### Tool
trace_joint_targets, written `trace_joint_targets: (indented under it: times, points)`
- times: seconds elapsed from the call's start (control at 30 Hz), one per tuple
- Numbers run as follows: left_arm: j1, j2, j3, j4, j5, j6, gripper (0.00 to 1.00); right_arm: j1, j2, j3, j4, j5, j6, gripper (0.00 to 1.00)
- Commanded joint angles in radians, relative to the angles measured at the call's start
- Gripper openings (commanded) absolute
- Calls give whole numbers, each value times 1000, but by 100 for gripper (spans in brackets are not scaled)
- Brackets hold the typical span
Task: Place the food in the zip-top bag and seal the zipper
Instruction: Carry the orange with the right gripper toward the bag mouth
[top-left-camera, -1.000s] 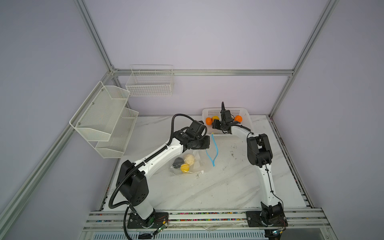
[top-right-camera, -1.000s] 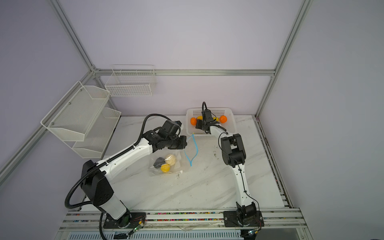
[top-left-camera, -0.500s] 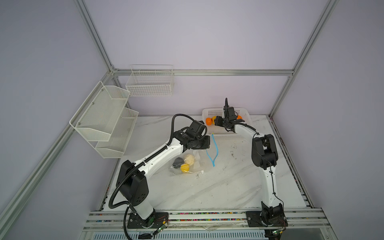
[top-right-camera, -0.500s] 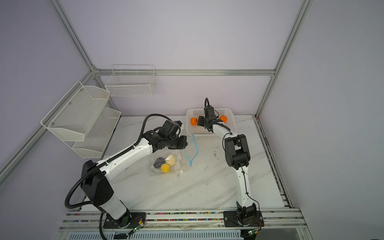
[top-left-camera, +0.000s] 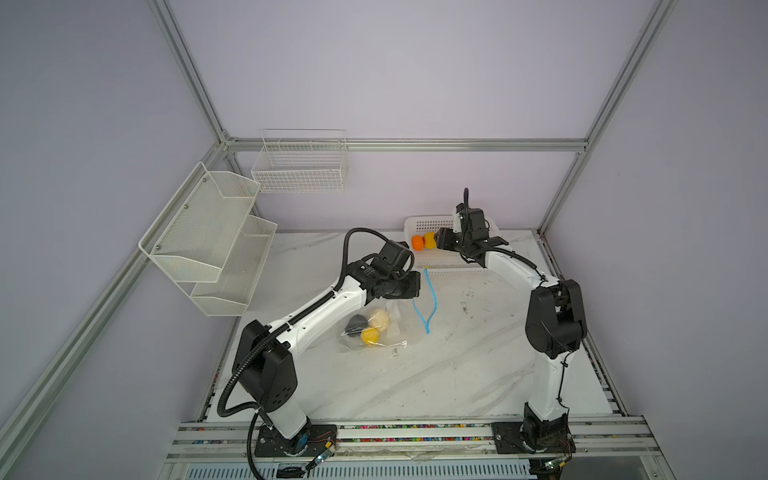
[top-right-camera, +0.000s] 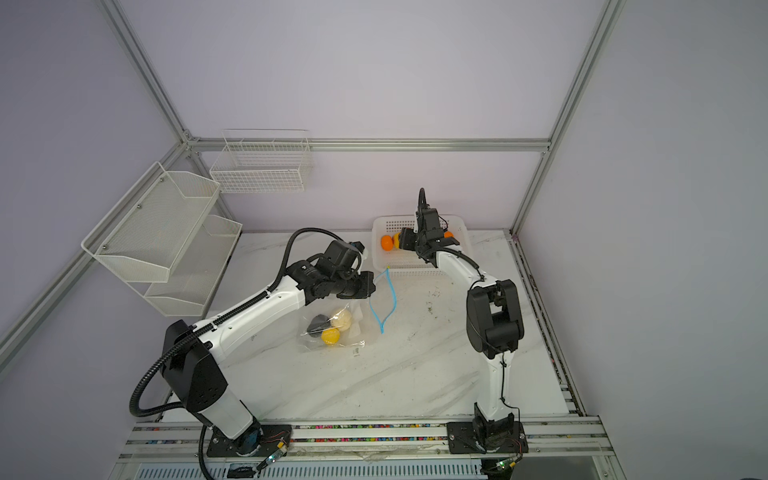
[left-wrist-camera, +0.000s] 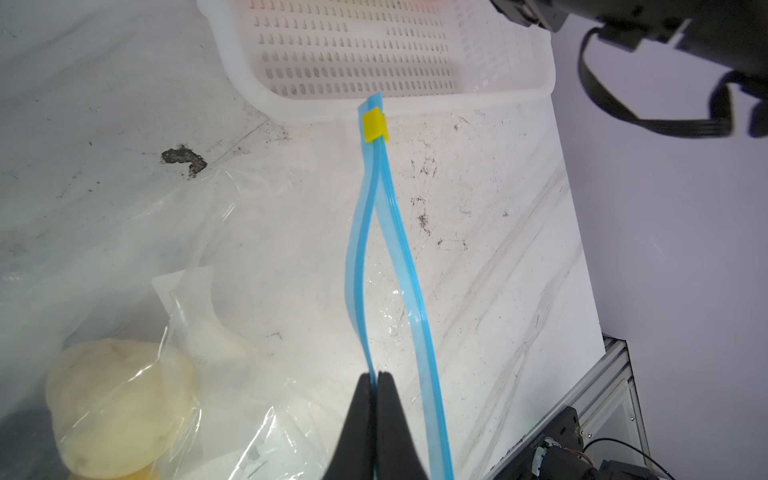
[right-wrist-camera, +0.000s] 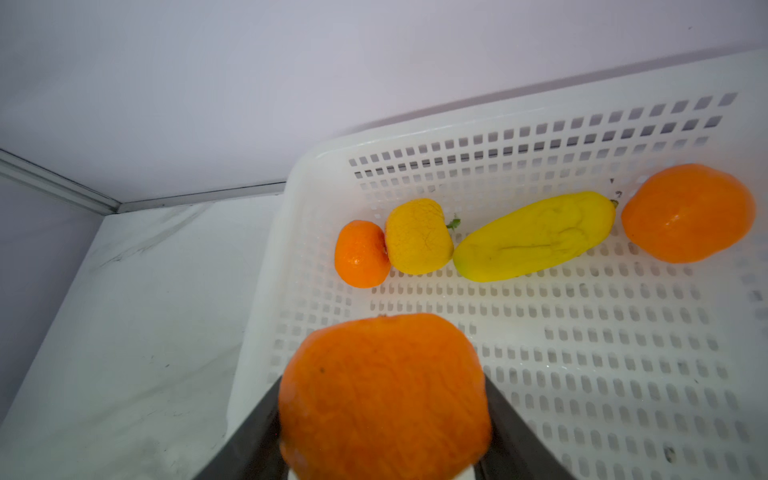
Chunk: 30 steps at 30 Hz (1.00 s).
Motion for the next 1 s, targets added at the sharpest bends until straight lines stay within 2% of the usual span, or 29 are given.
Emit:
trace_joint_targets:
  times: [0.0, 0.47, 0.7, 0.97]
  points:
    - [4, -25, 18, 26, 11, 8, 0, 5, -119, -78, -25, -66, -11, 57]
    - [5, -9, 17, 45, 32, -5, 0, 54, -515, -428, -112, -185, -15, 57]
    - [3, 1, 23, 46, 44, -10, 0, 86, -621, -515, -113, -265, 13, 57]
    - [-2, -6, 18, 50, 45, -21, 0, 119, -635, -551, -145, -333, 27, 57]
